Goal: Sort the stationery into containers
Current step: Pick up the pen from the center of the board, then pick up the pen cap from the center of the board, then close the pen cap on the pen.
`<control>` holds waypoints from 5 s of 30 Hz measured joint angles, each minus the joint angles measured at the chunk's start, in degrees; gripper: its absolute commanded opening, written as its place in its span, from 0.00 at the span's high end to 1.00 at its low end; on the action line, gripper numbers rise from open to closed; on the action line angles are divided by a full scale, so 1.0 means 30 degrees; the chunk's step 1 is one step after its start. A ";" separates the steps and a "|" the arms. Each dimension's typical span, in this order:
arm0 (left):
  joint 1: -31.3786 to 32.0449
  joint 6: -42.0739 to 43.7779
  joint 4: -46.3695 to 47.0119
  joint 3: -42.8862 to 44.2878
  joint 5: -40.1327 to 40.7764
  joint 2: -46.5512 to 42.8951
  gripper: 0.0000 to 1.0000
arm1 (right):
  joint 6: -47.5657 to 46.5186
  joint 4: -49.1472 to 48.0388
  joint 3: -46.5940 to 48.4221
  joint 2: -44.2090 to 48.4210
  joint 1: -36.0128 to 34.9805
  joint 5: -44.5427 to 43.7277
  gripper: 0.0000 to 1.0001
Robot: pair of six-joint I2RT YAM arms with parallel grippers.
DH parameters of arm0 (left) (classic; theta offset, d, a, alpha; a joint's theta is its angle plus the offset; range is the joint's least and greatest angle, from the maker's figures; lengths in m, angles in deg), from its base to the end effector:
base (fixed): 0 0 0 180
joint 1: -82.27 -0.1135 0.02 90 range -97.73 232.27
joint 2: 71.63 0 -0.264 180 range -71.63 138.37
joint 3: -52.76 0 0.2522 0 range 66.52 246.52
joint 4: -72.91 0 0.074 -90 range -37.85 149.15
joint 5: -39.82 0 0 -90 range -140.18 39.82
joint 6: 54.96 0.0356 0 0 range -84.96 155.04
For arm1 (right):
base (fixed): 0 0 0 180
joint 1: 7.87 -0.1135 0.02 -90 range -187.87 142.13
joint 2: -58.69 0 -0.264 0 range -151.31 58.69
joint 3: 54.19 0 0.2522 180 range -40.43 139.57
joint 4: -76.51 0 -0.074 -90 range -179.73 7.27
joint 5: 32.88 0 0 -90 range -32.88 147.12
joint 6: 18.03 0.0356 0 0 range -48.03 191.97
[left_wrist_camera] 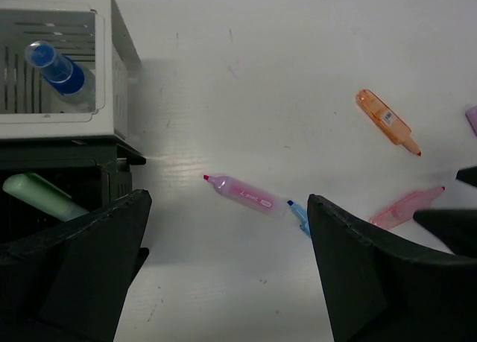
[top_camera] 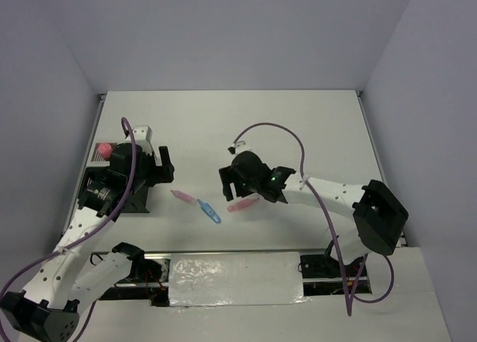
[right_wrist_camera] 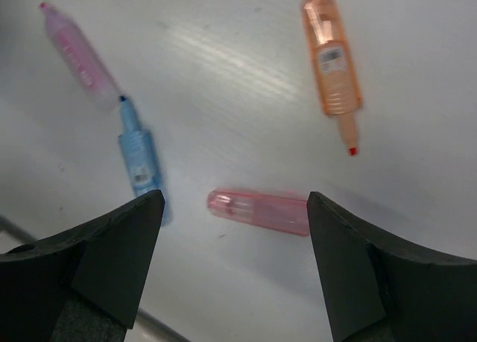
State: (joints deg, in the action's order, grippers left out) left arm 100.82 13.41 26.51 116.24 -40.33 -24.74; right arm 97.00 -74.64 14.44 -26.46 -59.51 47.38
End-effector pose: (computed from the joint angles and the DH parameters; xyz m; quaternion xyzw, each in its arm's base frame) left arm 0.1687 -0.0502 0.3240 -0.0662 0.8605 -0.1018 0.4947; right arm 0.2009 0.2441 0.2272 -0.1808 0.9044 0.1731 0.3455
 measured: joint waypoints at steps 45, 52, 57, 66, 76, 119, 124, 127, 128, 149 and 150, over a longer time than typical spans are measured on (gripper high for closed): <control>0.7278 -1.9657 -0.2514 0.0532 0.8225 1.2371 0.13 | -0.1894 0.2178 -0.3840 1.0557 0.3228 0.1479 0.20; 0.6229 -2.0451 -0.1763 0.0168 0.7774 1.3180 0.32 | -0.2244 0.2244 -0.4612 1.1009 0.3228 0.1836 0.20; 0.5894 -2.0451 -0.1304 -0.0306 0.7380 1.3537 0.33 | -0.2331 0.2222 -0.4685 1.1001 0.3228 0.2084 0.20; 0.6127 -2.0444 -0.0831 -0.0809 0.7147 1.4054 0.51 | -0.2375 0.2120 -0.4685 1.0936 0.3235 0.2324 0.20; 0.6280 -1.9679 0.0831 -0.3016 0.7023 1.1708 1.00 | -0.2266 0.1960 -0.4612 0.9821 0.3672 0.2535 0.15; 0.7053 0.0168 -0.0029 -0.0379 -0.2521 -0.2412 1.00 | -0.5100 0.2404 0.1610 -0.4940 0.9566 0.3220 0.86; 0.7045 -0.0423 0.1304 -0.0488 -0.4510 -0.1843 1.00 | -0.3978 0.1341 -0.0634 -0.0437 0.9457 0.4911 0.90; 0.7067 -0.1494 0.4160 -0.1501 -0.6819 -0.1763 1.00 | -0.2769 -0.0831 -0.2361 0.4342 0.9428 0.6747 1.00; 0.7104 -0.2040 0.5639 -0.2069 -0.7839 -0.1763 1.00 | -0.2164 -0.2149 -0.3075 0.6229 0.9377 0.7468 1.00; 1.1846 -0.8845 2.6753 -0.5486 -1.3362 0.1843 1.00 | 0.5486 -1.9649 -0.7533 1.7034 0.3621 1.1387 1.00; 1.1897 -0.8816 2.6760 -0.5450 -1.3333 0.1836 1.00 | 0.5493 -1.9649 -0.7533 1.7034 0.3570 1.1366 1.00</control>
State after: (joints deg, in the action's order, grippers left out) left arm 136.51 -13.04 106.79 99.89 -80.33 -19.23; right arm 113.48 -133.59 -8.16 24.65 -48.80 81.48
